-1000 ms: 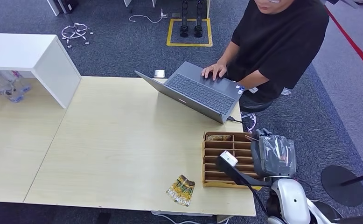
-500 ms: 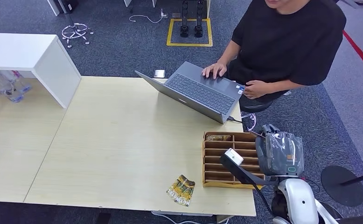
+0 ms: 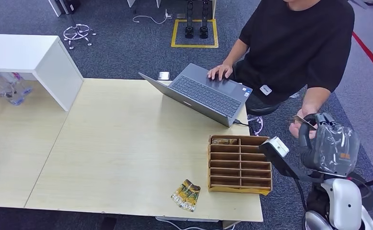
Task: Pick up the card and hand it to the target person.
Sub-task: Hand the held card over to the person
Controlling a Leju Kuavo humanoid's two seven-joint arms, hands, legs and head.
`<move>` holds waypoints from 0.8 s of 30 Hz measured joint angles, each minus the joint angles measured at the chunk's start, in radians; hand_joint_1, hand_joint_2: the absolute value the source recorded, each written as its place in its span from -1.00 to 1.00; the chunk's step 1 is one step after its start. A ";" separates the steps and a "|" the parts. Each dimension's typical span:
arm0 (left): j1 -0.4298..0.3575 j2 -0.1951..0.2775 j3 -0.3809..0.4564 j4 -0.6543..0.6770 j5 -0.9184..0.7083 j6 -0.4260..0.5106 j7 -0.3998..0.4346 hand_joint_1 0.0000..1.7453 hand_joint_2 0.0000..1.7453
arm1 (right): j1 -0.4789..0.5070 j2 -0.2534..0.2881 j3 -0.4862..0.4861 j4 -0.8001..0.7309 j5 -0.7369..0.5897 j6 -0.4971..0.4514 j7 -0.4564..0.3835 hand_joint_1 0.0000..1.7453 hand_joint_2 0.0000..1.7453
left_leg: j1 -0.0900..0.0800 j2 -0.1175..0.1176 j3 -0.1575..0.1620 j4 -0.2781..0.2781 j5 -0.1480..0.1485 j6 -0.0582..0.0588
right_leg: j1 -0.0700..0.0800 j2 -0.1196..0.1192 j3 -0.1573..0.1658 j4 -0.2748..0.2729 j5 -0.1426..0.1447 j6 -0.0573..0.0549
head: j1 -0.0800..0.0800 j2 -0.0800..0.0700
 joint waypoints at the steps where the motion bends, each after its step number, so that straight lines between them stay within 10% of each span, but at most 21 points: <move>1: 0.000 0.000 -0.002 0.000 -0.005 -0.003 -0.002 -1.00 -1.00 | 0.003 0.000 -0.019 0.017 0.028 -0.007 -0.004 0.98 1.00 | 0.000 0.000 0.000 0.000 0.000 0.000 | 0.000 0.000 0.000 0.000 0.000 0.000 | 0.000 0.000; 24: 0.000 0.003 -0.029 0.000 -0.014 -0.022 -0.015 -1.00 -1.00 | 0.098 -0.001 -0.191 0.363 0.110 -0.052 -0.026 0.52 1.00 | 0.000 0.000 0.000 0.000 0.000 0.000 | 0.000 0.000 0.000 0.000 0.000 0.000 | 0.000 0.000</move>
